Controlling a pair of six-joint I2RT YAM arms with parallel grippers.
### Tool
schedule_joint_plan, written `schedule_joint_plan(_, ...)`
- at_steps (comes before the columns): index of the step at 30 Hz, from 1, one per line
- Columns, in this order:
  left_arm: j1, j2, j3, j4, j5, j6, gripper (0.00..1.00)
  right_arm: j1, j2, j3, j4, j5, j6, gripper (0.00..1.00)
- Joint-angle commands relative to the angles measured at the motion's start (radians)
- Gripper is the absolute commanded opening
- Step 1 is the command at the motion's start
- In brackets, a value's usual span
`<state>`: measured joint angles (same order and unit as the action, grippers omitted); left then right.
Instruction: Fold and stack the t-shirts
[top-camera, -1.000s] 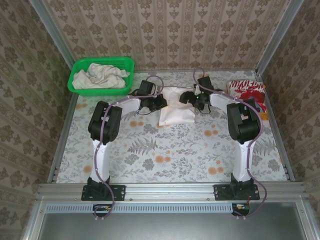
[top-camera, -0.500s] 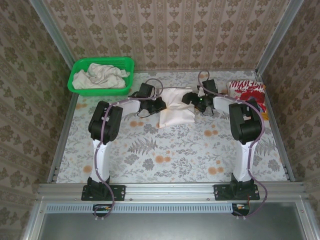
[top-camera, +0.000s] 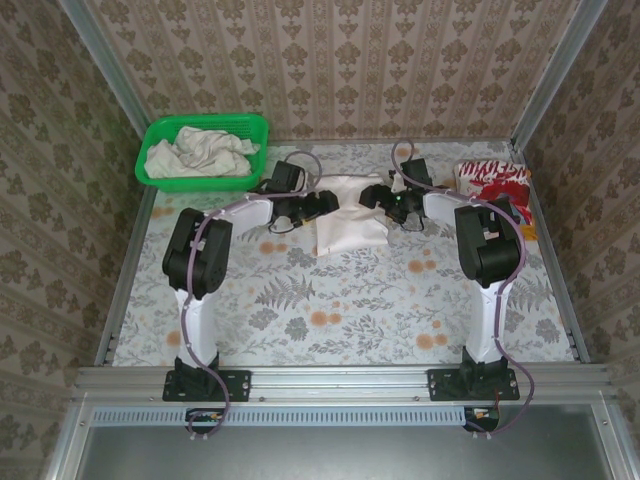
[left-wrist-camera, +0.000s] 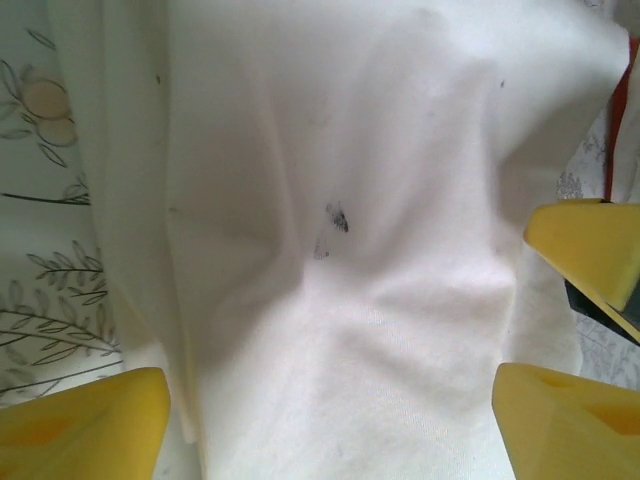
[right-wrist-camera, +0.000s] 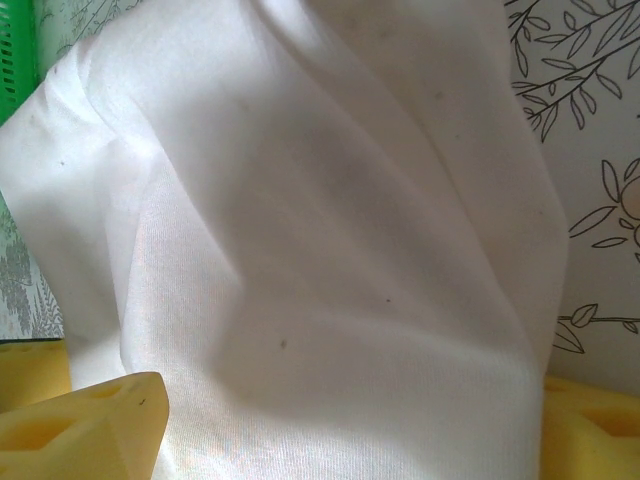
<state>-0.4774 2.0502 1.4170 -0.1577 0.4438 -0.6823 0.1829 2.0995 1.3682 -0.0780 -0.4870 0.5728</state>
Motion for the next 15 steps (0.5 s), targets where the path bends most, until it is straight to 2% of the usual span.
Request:
schedule_joint_plan(1,0.003,0.001,0.051,-0.116,-0.064,0.064,0.87,0.021,0.046,0.004,-0.039,-0.035,0.001,0.83)
schedule_joint_plan(8,-0.031,0.072,0.140,-0.244,-0.178,0.154,0.86,0.022,0.047,0.017,-0.054,-0.032,-0.004,0.83)
schedule_joint_plan(11,-0.030,0.105,0.139,-0.206,-0.128,0.125,0.84,0.024,0.050,0.020,-0.053,-0.033,-0.002,0.83)
schedule_joint_plan(15,-0.033,0.143,0.140,-0.135,-0.053,0.064,0.73,0.030,0.053,0.027,-0.058,-0.036,-0.002,0.83)
